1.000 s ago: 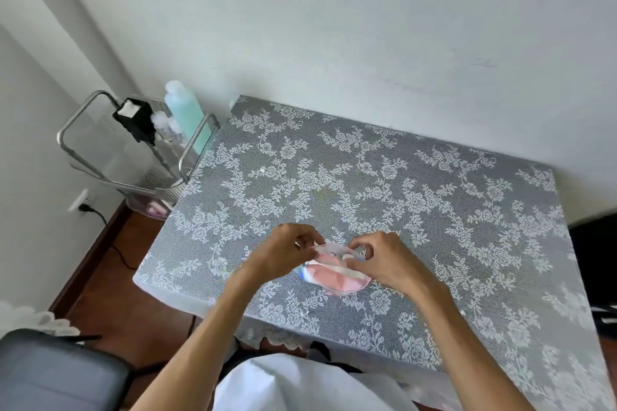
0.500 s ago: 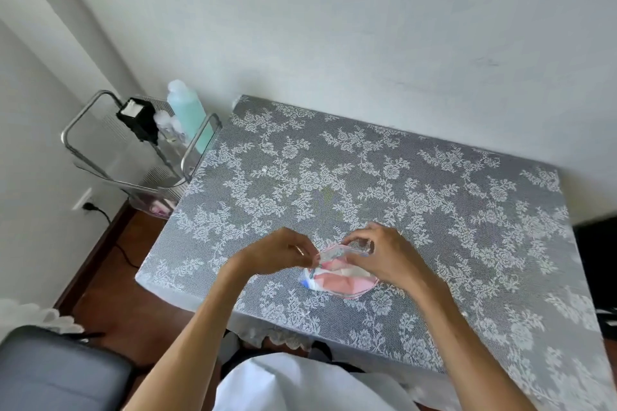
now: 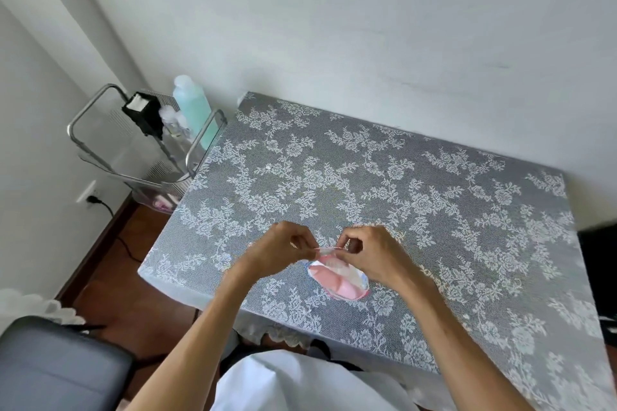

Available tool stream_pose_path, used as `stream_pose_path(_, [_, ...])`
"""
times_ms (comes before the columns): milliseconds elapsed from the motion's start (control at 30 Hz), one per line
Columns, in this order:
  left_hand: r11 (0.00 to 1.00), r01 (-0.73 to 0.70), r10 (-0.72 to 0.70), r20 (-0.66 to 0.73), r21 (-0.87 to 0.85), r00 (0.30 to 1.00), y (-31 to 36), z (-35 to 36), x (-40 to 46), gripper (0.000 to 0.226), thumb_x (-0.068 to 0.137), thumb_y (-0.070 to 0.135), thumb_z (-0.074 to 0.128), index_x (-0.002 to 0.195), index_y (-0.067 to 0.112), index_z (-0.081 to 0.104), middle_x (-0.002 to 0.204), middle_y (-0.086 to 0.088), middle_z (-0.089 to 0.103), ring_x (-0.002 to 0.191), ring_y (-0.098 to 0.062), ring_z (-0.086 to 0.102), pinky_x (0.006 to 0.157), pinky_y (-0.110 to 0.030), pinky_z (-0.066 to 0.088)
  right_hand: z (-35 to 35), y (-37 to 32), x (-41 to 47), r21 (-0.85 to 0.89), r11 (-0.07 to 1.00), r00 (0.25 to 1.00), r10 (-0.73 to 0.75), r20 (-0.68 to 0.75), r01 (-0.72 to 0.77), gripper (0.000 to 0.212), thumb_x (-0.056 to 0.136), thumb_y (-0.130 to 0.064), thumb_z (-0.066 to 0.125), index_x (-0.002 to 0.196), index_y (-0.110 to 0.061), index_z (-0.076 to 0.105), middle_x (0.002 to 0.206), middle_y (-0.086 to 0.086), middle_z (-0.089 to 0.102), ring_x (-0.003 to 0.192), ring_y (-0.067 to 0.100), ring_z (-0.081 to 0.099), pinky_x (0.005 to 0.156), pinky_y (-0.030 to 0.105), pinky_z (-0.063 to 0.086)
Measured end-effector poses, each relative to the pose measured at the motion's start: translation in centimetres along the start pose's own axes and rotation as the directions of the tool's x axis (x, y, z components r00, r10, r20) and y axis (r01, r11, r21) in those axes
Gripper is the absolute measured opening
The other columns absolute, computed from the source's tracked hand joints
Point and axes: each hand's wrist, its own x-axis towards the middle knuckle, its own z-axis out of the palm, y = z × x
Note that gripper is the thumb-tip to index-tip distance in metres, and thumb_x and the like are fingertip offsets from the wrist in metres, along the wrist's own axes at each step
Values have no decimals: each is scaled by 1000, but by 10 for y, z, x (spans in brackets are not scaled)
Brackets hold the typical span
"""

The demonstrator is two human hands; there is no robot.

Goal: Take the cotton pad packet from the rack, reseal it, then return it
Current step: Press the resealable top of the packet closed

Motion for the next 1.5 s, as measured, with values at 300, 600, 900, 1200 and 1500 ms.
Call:
stream_pose_path(300, [985,-121,143,-184,123,972,9,8,-5,12,76,7,79,79,16,72,72,4,69,65,-3,61,64,-21,55,1,0,-2,73,996,998,-41,-47,44,15,83,-33,74,95,-33,67,64,-13,60,49,-2,54,41,14,41])
stream_pose_path(600, [999,-34,35,-61,22,998,-9,1,-9,17,82,22,76,99,21,74,86,11,73,76,-4,66,68,-21,55,0,0,-2,156,987,996,-13,-92,27,15,80,-41,67,91,-31,69,65,-15,61,45,-3,54,36,13,38])
stream_pose_path(900, [1000,2,-3,-44,-30,999,-7,1,-11,12,79,22,78,91,20,75,81,6,74,74,-15,68,69,-31,58,0,-7,8,21,998,997,-53,-49,54,38,71,-64,55,97,-38,67,84,-15,58,63,6,55,50,26,50])
stream_pose_path(1200, [998,51,-58,-176,-45,983,-3,8,-7,11,73,23,84,74,25,73,62,14,68,53,4,56,50,-9,40,2,-5,9,97,992,993,-76,-93,85,8,80,-33,73,86,-28,70,77,-12,63,59,5,59,51,24,53])
stream_pose_path(1500, [990,25,23,-347,135,938,11,22,-7,13,75,18,82,70,21,70,62,12,65,56,-4,56,52,-16,45,-1,-4,10,109,991,993,-64,-101,75,17,84,-46,66,97,-34,67,59,-10,59,45,1,50,41,15,36])
